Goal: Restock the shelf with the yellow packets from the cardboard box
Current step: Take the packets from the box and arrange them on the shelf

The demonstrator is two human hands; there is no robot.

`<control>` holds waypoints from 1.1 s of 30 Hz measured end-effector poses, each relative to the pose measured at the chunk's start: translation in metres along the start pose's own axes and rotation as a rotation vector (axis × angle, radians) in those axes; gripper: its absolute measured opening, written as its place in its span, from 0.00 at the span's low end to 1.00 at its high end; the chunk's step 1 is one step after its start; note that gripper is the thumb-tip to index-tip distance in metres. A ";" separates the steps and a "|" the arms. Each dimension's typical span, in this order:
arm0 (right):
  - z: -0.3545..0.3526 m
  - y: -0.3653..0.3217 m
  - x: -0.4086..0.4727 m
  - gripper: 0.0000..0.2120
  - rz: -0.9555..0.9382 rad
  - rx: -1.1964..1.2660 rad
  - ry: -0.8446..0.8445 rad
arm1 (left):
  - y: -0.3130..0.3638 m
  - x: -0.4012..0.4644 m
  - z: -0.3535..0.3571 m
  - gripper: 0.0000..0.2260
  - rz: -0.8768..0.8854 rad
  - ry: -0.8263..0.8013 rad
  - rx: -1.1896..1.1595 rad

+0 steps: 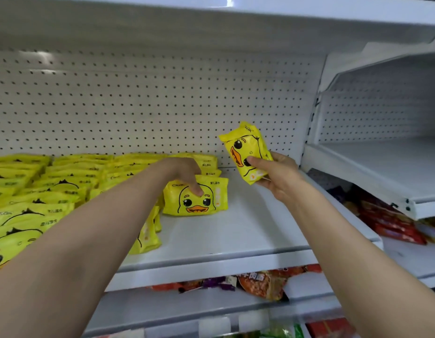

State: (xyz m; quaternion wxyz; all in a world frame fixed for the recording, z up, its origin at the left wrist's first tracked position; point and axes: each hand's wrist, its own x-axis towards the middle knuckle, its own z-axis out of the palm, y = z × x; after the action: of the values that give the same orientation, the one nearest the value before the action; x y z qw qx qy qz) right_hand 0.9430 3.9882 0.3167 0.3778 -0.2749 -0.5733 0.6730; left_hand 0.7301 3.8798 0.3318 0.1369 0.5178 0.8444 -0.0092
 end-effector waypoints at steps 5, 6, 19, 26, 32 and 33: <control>-0.001 0.003 0.002 0.13 0.012 -0.019 0.011 | -0.011 0.012 0.002 0.19 0.049 0.051 -0.021; 0.000 0.004 0.002 0.13 0.013 -0.021 0.011 | -0.012 0.013 0.002 0.20 0.053 0.060 -0.023; 0.008 0.008 0.001 0.17 0.021 -0.060 0.016 | -0.033 0.033 0.025 0.30 0.108 0.300 -0.201; 0.011 0.010 -0.001 0.13 0.044 -0.140 0.025 | -0.036 0.031 0.034 0.33 0.127 0.408 -0.037; 0.012 0.007 -0.005 0.10 0.056 -0.207 -0.020 | -0.036 0.022 0.033 0.28 0.175 0.485 -0.224; 0.012 0.006 -0.005 0.09 0.056 -0.226 -0.036 | -0.035 0.017 0.028 0.25 0.193 0.535 -0.326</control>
State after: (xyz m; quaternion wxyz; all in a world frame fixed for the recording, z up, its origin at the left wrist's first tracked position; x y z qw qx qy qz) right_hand 0.9352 3.9767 0.3126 0.3150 -0.3195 -0.6444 0.6192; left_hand 0.6988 3.8740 0.2962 -0.0083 0.5506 0.7879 0.2756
